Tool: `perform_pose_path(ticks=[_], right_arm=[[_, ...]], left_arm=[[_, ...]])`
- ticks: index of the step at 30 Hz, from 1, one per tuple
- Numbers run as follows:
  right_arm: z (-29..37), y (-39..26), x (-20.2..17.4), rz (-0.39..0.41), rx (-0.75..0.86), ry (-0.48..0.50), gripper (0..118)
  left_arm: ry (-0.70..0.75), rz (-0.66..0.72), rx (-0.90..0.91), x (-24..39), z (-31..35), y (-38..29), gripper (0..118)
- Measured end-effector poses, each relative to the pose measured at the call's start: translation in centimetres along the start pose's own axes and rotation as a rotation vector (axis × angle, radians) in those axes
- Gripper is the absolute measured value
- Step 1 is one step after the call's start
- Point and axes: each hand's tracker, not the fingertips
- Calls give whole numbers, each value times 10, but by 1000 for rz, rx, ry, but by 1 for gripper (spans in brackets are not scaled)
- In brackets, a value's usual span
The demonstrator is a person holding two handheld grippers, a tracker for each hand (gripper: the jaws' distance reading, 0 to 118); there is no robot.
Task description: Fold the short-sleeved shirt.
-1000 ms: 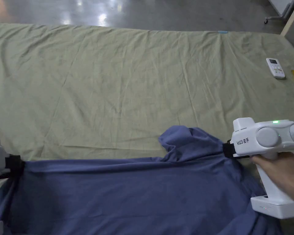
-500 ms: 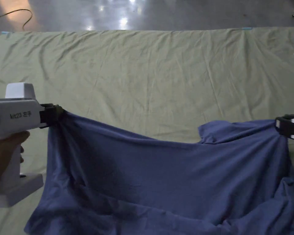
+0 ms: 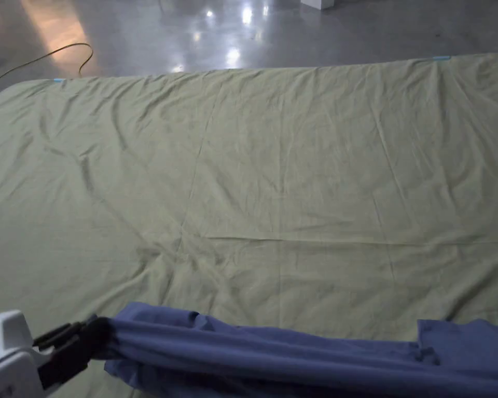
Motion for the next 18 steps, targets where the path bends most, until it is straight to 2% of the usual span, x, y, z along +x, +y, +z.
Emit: perform_pose_path(ticks=[1,3,4,5,6,7,8,9,13,15,18], right_arm=[[-9,-8,-2,-13,-101,9,1],[-22,-22,-5,-14,-62,-10,1],[-34,-26,-2,-3,-151,19,2],[-41,-30,-3,-10,-196,-1,3],[-43,-33,-3,-11,-165,-1,17],[-44,-32,-1,-2,-170,1,43],[-39,-32,1,-1,-167,-27,65],[-32,-29,2,-8,-128,-63,75],[24,-2,-2,-82,43,34,72],[59,13,-15,-65,144,92,72],[110,30,-39,11,297,161,75]], left_arm=[[6,7,-8,-9,-10,3,5],[16,15,-97,-11,-23,-9,5],[51,-11,-125,-9,-29,-17,11],[101,-39,-137,-25,-39,-15,25],[103,-54,-155,-24,-40,-18,56],[101,-77,-157,-22,-35,-20,80],[104,-86,-124,-17,-23,-21,89],[101,-107,-65,-17,-10,-14,88],[101,-191,135,14,62,11,89],[109,-260,239,40,103,21,89],[124,-334,375,80,152,31,89]])
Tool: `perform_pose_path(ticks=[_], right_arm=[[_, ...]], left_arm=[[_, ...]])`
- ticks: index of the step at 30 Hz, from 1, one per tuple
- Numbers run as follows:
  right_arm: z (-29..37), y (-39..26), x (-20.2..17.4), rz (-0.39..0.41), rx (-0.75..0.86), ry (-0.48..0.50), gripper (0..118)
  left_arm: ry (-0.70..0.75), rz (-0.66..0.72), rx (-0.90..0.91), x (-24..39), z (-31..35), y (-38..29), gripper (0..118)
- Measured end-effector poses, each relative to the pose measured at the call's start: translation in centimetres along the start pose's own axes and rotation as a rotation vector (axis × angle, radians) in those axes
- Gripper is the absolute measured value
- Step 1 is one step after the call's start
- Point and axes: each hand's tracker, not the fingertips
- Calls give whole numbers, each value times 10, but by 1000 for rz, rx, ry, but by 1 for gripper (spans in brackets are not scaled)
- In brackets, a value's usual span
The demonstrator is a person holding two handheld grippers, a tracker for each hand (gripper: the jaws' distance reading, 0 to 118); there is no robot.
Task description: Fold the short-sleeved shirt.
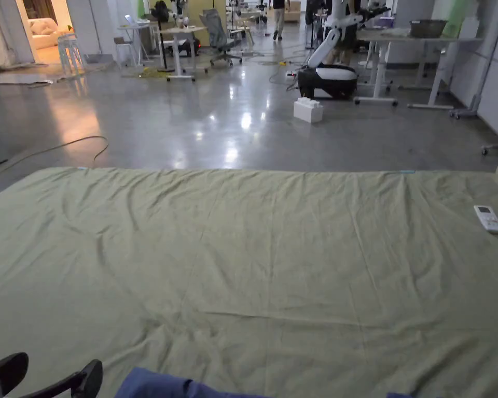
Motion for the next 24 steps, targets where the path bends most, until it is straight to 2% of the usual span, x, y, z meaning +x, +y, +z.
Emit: perform_pose_path(ticks=[2,3,5,8,10,12,13,14,15,16,17,18,19,20,21,24], right_arm=[[19,9,-17,81,99,27,76],[25,15,-25,93,111,17,76],[36,28,-39,153,152,-2,76],[43,32,-52,160,219,17,76],[42,30,-60,120,212,37,76],[39,27,-64,117,211,52,75],[37,26,-66,102,202,73,72],[34,23,-69,74,180,91,64],[35,23,-69,84,194,98,49],[35,22,-70,82,184,103,37],[36,20,-72,84,186,97,23],[37,20,-75,85,187,85,15],[38,19,-75,82,191,76,13],[38,18,-74,75,183,80,9],[38,16,-73,73,181,79,3],[39,14,-74,65,176,69,0]], left_arm=[[-24,-61,48,17,26,18,89],[-38,-81,56,24,35,23,89],[50,-87,149,43,55,25,89],[109,-105,185,60,69,23,89],[129,-105,186,74,73,21,88],[159,-105,199,85,70,22,85],[152,-91,201,85,69,23,83],[65,-59,195,86,68,24,77],[31,-42,191,86,66,27,62],[43,-23,200,87,66,27,48],[78,-19,206,88,67,28,39],[81,-19,211,88,69,28,26],[78,-16,221,86,68,29,12],[74,-20,231,85,69,30,5],[64,-17,231,84,70,31,5],[75,-51,244,87,73,31,0]])
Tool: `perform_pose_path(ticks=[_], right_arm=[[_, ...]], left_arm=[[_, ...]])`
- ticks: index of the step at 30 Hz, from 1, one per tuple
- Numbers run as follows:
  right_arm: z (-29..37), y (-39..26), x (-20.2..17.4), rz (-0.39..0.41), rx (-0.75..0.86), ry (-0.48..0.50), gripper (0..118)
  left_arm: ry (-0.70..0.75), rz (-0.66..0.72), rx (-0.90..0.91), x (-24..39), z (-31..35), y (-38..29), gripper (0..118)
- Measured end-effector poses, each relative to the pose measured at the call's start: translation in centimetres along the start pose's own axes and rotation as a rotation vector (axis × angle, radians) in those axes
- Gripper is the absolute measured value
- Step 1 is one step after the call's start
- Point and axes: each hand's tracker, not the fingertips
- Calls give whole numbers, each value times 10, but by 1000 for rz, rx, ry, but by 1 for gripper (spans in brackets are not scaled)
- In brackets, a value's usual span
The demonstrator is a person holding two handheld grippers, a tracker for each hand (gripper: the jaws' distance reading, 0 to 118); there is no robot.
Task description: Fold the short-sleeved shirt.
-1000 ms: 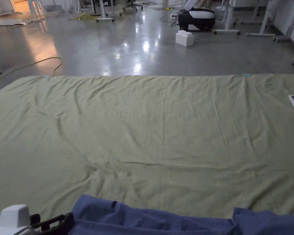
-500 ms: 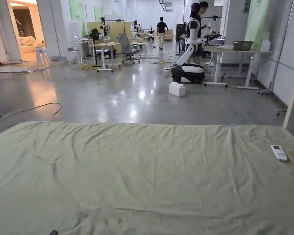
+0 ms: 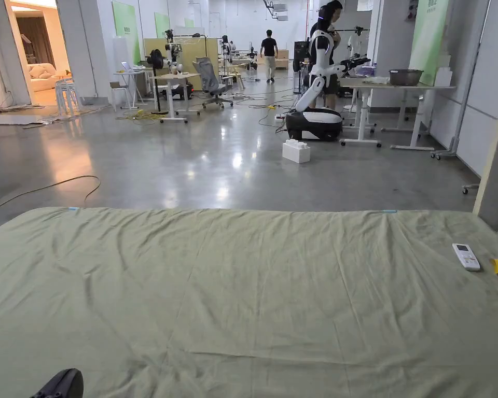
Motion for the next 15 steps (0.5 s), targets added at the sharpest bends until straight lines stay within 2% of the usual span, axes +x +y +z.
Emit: perform_pose_path(ticks=[2,8,12,15], right_arm=[[0,2,-1,2,10,-11,0],[-1,3,-1,21,18,-16,0],[-3,1,2,-24,4,-10,0],[-4,0,4,-30,-8,-5,0]], left_arm=[[-15,-5,-56,0,-3,3,0],[-48,18,-37,3,-6,3,0],[-56,22,-51,-2,-10,-3,0],[-140,77,-93,-14,-20,-10,0]])
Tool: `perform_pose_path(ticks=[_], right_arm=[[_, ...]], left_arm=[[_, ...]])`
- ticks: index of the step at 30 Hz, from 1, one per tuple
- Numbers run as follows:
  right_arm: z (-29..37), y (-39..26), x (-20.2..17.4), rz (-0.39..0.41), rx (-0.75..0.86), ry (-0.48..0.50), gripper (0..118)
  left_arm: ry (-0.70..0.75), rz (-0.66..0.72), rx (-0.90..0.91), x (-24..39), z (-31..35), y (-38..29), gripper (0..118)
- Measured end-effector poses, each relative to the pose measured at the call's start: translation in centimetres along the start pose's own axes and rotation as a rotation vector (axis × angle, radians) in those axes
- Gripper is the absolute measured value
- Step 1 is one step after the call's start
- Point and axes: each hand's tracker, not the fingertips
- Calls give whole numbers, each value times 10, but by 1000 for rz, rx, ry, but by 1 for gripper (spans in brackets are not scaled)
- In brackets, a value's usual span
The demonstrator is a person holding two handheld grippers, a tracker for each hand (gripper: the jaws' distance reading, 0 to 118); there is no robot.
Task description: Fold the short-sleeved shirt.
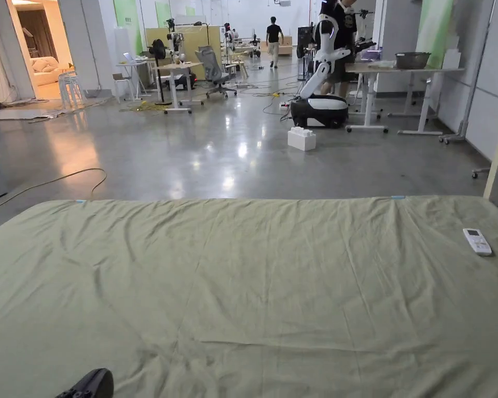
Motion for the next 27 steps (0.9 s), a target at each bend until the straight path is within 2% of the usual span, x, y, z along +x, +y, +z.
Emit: perform_pose_path(ticks=[3,4,5,6,7,8,12,14,19,23,24,25,26,27], right_arm=[[-2,-4,3,12,-31,-1,0],[-2,-6,4,12,-40,-5,0],[-2,-8,6,8,-53,-5,0],[-4,-10,8,1,-64,-6,0],[-6,-12,9,-11,-78,-10,0],[-9,-15,10,-21,-97,-12,0],[-17,-23,9,-14,-149,-17,0],[-20,-27,7,-15,-179,-23,0],[-31,-40,2,5,-256,-54,0],[-40,-55,8,8,-301,-42,0],[-42,-58,9,6,-305,-39,0],[-44,-58,8,7,-307,-38,0],[-46,-58,6,10,-306,-36,0],[-49,-56,2,10,-305,-30,0]], left_arm=[[-107,155,-25,-37,-26,-14,1],[-126,198,-69,-51,-38,-21,6],[-122,224,-118,-63,-50,-28,18],[-131,233,-171,-73,-64,-36,42],[-170,259,-235,-85,-81,-47,60],[-218,297,-281,-100,-97,-58,71],[-282,512,-413,-147,-165,-115,97],[-271,605,-486,-169,-194,-148,98],[-130,676,-591,-197,-228,-209,98],[-284,867,-651,-191,-244,-238,97],[-299,891,-604,-189,-245,-239,94],[-328,938,-578,-189,-248,-241,83],[-369,1013,-599,-189,-253,-246,58],[-370,1057,-616,-188,-257,-252,47]])
